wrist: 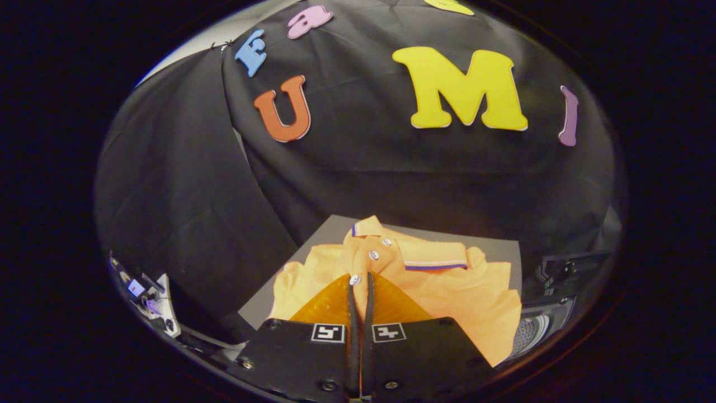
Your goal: Put the clothes into the washing machine and then close the washing machine lid.
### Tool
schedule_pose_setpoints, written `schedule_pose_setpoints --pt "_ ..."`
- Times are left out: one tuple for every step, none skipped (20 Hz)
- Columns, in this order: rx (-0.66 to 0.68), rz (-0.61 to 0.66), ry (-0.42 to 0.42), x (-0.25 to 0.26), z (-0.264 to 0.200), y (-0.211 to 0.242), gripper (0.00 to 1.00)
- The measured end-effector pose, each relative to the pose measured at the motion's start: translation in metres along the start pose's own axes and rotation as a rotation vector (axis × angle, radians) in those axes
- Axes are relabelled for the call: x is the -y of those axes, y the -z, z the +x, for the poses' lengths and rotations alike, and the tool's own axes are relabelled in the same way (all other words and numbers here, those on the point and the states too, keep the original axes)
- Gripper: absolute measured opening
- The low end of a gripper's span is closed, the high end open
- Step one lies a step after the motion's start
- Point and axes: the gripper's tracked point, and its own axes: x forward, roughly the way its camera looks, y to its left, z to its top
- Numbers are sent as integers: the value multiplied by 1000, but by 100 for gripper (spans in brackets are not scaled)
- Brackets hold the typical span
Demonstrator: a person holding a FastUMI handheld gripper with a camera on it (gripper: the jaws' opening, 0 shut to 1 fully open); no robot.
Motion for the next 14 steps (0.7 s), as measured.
schedule_pose_setpoints --pt "30 -1 -1 2 -11 -13 5" --pt "55 -4 -5 4 -23 -24 5" --pt "83 -5 -7 4 -34 -36 5" --pt "114 -4 -7 4 -46 -47 5" --pt "138 -5 -9 5 -55 -57 5" --pt "159 -7 -11 5 -58 -63 5" --pt "166 -13 -4 8 -64 -67 5" --pt "174 -11 2 16 -68 -69 5" --pt "183 -8 8 24 -73 -71 5" --pt "192 -2 20 32 -76 -73 5" --pt "198 4 31 41 -79 -75 5" --pt "205 7 47 51 -85 -75 5" --pt "213 10 66 63 -90 -78 5" --pt "220 15 82 74 -95 -79 5"
